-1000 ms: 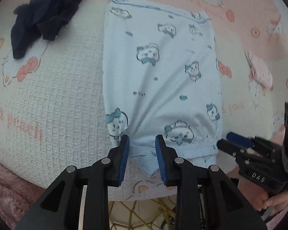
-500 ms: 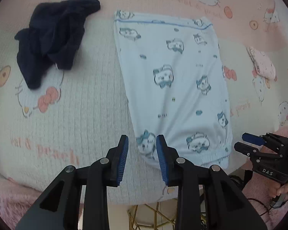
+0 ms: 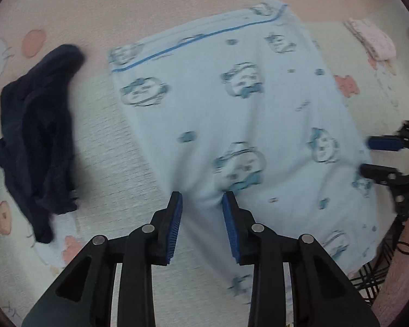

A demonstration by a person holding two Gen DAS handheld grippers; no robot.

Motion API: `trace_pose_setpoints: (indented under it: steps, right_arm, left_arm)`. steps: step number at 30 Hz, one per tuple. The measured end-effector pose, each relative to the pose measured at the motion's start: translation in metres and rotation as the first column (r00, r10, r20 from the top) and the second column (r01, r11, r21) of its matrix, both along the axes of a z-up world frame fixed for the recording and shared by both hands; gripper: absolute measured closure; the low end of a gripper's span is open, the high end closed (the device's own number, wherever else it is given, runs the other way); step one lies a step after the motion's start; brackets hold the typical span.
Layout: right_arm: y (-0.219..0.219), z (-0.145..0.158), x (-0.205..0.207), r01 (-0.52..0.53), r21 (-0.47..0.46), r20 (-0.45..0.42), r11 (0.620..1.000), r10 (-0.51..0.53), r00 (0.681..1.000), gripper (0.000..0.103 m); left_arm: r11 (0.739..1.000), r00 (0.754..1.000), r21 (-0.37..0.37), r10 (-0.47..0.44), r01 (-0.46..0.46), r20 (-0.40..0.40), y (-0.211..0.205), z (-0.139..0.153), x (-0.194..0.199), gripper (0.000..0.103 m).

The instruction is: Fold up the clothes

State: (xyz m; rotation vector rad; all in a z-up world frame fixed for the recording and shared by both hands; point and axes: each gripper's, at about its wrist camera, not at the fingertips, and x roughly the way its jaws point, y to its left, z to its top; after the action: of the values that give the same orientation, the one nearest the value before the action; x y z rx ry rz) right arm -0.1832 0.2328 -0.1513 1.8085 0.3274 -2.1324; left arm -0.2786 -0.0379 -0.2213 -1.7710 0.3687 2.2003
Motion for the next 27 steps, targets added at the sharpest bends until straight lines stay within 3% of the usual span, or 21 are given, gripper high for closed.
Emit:
trace_pose_setpoints:
  steps: [3, 6, 10, 13, 15, 17, 19, 22, 27]
  right_arm:
    - [0.026, 0.000, 0.002, 0.027, 0.037, 0.057, 0.999, -0.029, 0.998, 0.062]
    - [0.026, 0.012, -0.019, 0.078, -0.051, 0.006, 0.996, -0.078, 0.997, 0.062]
    - [0.000, 0.012, -0.044, 0.075, -0.153, -0.073, 0.985, -0.087, 0.994, 0.064]
    - [0.017, 0.002, -0.047, 0.076, -0.104, -0.052, 0.992, -0.082, 0.995, 0.068]
    - [0.028, -0.004, -0.048, 0.076, -0.070, -0.038, 0.995, -0.079, 0.996, 0.068]
    - [0.048, -0.007, -0.049, 0.100, -0.058, -0.007, 0.993, -0.100, 0.995, 0.066]
    - [0.068, -0.004, -0.054, 0.162, -0.013, -0.012, 0.987, -0.162, 0.987, 0.065]
    - [0.079, 0.011, -0.069, 0.200, -0.094, -0.070, 0.975, -0.207, 0.976, 0.065]
    - [0.053, 0.022, -0.109, 0.203, -0.107, -0.196, 0.973, -0.221, 0.955, 0.065]
  left_arm:
    - [0.997, 0.999, 0.063, 0.049, -0.048, -0.018, -0.021, 0.009, -0.011, 0.070]
    - [0.986, 0.997, 0.164, 0.049, -0.040, -0.052, -0.015, 0.017, -0.019, 0.070]
    - [0.992, 0.998, 0.126, 0.029, -0.022, -0.051, 0.002, 0.004, -0.028, 0.070]
    - [0.995, 0.996, 0.064, 0.082, -0.079, -0.045, -0.015, 0.001, -0.039, 0.071]
    - [0.990, 0.988, -0.024, 0.136, -0.138, -0.072, -0.040, 0.006, -0.046, 0.071]
    - [0.987, 0.986, 0.000, 0.159, -0.159, -0.057, -0.060, 0.011, -0.050, 0.071]
    - [0.984, 0.983, 0.073, 0.166, -0.161, -0.072, -0.062, 0.021, -0.055, 0.071]
    - [0.979, 0.982, 0.156, 0.152, -0.133, -0.116, -0.049, 0.033, -0.064, 0.070]
    - [0.983, 0.978, 0.143, 0.136, -0.114, -0.157, -0.016, 0.028, -0.089, 0.069]
